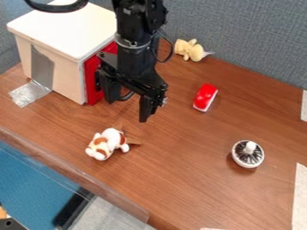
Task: Move the object to the end of the table
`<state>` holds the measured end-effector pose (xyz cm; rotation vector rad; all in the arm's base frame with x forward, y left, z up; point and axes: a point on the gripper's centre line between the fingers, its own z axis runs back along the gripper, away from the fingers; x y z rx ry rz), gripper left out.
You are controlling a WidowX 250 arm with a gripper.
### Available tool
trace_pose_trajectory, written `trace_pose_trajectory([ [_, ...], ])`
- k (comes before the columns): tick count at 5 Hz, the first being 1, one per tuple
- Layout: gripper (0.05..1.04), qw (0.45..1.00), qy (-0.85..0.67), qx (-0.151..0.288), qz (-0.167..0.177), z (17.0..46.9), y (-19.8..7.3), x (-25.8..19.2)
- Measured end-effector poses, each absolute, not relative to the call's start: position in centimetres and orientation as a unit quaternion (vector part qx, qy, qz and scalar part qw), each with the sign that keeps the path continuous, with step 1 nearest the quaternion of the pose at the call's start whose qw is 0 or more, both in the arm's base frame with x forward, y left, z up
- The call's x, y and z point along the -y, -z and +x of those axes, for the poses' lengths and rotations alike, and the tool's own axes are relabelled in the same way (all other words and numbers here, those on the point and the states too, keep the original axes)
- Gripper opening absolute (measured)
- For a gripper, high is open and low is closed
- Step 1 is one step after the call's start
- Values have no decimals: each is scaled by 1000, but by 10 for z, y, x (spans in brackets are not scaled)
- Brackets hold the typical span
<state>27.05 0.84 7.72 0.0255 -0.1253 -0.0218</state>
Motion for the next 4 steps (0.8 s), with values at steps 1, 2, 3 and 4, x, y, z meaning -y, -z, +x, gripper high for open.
trace_pose_trajectory([
  [1, 1001, 999, 10, 48, 9, 269, -69, -6],
  [2, 1001, 997, 57, 46, -19, 287, -59, 38],
  [3, 1001, 994, 84, 56, -36, 305, -57, 78],
  [4, 1001, 990, 114, 65, -53, 320, -51, 117],
])
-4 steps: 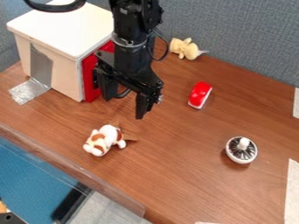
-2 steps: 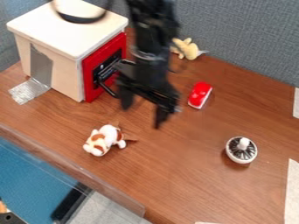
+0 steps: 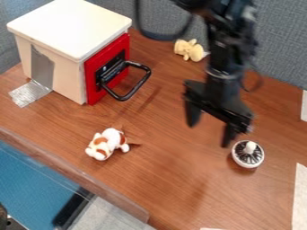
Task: Move the object to the end of the table
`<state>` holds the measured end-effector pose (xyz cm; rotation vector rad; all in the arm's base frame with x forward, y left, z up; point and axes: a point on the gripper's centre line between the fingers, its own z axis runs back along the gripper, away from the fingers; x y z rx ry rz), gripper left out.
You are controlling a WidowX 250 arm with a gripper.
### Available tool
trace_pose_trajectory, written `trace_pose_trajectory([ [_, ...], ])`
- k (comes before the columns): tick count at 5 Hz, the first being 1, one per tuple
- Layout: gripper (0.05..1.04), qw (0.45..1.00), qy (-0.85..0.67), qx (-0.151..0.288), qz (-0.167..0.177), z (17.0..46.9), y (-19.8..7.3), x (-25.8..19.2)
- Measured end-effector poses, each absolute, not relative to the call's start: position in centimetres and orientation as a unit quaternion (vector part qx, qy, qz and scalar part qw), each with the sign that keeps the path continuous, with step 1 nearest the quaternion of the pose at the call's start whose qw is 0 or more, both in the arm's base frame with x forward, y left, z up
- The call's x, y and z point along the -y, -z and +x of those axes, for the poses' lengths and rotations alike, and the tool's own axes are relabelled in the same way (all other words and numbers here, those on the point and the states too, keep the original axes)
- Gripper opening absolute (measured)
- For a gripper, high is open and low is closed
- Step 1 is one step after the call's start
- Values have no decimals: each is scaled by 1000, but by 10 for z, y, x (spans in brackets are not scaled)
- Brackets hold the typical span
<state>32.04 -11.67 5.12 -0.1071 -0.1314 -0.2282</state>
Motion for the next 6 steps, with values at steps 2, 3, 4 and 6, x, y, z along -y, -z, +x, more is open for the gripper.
trace_pose_trajectory([
  [2, 1001, 985, 141, 85, -49, 339, -32, 157],
  [3, 1001, 985, 142, 90, -45, 345, -29, 164],
  [4, 964, 984, 143, 97, -50, 349, -30, 169],
  [6, 374, 984, 150, 85, -46, 352, -16, 175],
])
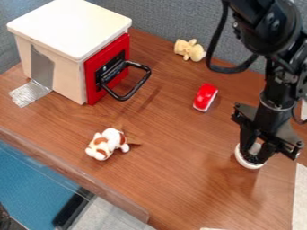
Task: Move the object to the end of the table
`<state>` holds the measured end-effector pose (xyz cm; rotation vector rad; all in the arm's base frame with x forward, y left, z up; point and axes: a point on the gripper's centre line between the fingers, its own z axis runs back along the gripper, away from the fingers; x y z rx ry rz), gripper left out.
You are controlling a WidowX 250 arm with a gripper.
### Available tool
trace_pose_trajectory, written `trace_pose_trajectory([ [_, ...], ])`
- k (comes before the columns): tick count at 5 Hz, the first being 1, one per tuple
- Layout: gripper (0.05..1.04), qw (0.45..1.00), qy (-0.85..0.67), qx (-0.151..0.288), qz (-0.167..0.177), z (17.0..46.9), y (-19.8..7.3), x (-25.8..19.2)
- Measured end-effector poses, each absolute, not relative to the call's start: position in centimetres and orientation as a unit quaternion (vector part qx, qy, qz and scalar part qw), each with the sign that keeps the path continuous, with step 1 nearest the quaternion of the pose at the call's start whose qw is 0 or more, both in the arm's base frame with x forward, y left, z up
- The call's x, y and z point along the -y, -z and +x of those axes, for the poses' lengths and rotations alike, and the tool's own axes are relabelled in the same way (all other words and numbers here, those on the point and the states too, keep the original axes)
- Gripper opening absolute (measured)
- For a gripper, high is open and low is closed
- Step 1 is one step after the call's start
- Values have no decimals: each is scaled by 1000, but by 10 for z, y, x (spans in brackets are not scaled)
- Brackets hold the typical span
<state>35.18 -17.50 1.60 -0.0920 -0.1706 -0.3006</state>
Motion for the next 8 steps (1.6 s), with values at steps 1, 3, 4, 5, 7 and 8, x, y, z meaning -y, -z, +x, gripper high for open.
trace_pose_trajectory([
  [1, 222, 985, 147, 83, -47, 353, -17, 176],
  [3, 217, 986, 140, 87, -33, 347, -27, 161],
  [4, 217, 984, 123, 121, -49, 335, -61, 147],
  [5, 217, 984, 120, 118, -55, 309, -67, 137],
  [7, 217, 992, 104, 67, -38, 257, -39, 105],
  [8, 217, 993, 107, 47, -26, 242, -27, 97],
])
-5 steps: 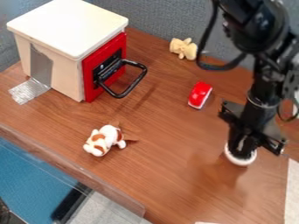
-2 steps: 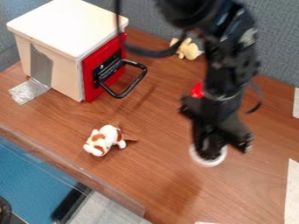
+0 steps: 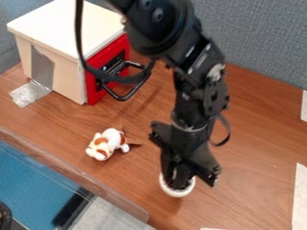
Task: Move the object to the end of the table
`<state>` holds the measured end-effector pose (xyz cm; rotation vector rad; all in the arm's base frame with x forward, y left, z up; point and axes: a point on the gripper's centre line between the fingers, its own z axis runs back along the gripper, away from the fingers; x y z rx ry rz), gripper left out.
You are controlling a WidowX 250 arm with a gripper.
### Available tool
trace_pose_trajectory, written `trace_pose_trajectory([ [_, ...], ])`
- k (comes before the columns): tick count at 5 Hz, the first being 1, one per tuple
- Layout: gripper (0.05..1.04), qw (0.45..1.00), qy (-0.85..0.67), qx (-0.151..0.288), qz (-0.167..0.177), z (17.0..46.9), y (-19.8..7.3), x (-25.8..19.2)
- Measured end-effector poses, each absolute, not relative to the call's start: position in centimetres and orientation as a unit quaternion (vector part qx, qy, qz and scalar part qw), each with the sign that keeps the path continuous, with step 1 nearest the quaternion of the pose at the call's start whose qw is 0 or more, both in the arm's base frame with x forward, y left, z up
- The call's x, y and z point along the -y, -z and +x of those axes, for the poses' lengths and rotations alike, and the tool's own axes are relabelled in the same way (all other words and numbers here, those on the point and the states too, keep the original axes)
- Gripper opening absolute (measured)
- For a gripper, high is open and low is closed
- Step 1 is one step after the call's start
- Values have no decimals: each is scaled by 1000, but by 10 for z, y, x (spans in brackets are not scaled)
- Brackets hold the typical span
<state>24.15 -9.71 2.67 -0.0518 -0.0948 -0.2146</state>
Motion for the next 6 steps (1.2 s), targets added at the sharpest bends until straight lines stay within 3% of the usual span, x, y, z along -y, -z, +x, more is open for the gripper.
trace_pose_trajectory([
  [2, 289, 993, 111, 49, -13, 240, -24, 94],
  [4, 879, 993, 111, 42, -5, 238, -24, 93],
  [5, 1016, 993, 114, 38, -4, 235, -33, 97],
  [6, 1008, 993, 108, 52, -10, 237, -64, 104],
])
